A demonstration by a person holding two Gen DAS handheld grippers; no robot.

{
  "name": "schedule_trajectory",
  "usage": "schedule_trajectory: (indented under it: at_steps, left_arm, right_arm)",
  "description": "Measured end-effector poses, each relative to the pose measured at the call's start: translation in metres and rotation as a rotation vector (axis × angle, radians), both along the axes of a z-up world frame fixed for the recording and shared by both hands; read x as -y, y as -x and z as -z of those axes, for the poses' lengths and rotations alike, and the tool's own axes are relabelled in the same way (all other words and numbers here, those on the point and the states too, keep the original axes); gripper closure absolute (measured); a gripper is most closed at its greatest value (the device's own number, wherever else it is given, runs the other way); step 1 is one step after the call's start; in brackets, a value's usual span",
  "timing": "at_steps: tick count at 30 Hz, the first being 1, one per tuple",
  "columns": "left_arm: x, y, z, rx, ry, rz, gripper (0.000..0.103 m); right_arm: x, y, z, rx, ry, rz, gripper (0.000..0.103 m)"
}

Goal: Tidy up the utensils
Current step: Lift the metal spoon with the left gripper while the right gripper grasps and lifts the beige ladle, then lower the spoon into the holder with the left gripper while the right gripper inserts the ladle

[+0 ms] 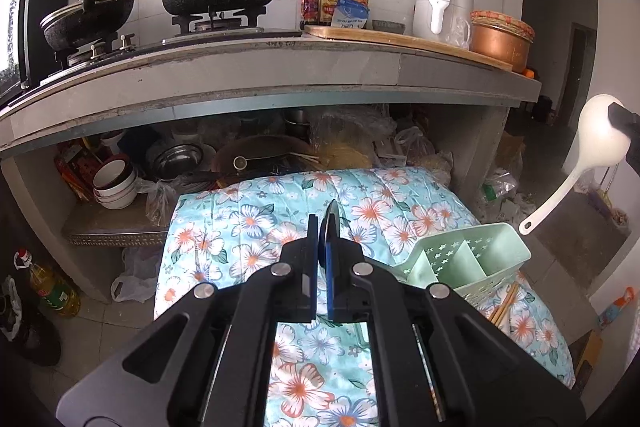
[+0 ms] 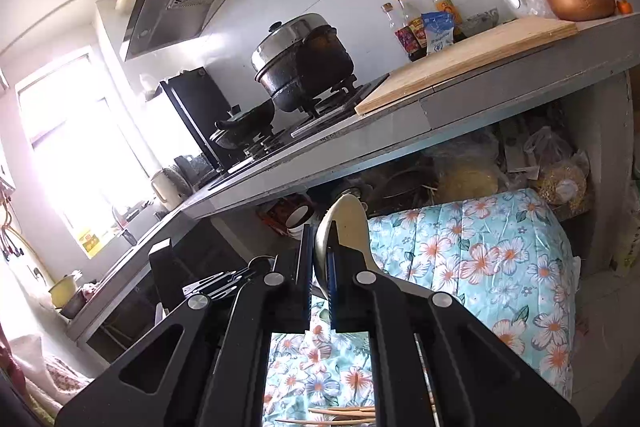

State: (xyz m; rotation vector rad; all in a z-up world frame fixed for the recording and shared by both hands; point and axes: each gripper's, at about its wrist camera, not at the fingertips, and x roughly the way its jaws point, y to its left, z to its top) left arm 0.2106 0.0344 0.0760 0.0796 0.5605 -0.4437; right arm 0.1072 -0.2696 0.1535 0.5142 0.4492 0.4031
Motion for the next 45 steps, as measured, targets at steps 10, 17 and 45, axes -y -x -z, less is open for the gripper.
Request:
schedule_trajectory:
  at_steps: [10, 17, 45]
  left_arm:
    - [0.026, -0.033, 0.032, -0.087, -0.051, 0.013, 0.100]
    - [0.030, -0.042, 0.040, -0.104, -0.035, 0.013, 0.093]
    - [0.002, -0.022, 0.033, -0.086, 0.111, -0.055, 0.030]
  right_arm:
    - [0.011, -0.052, 0.058, -0.138, -0.082, -0.030, 0.097]
    - [0.010, -0.073, 0.092, -0.218, -0.084, -0.023, 0.094]
    - [-0.039, -0.062, 0.087, -0.305, 0.459, 0.089, 0.044]
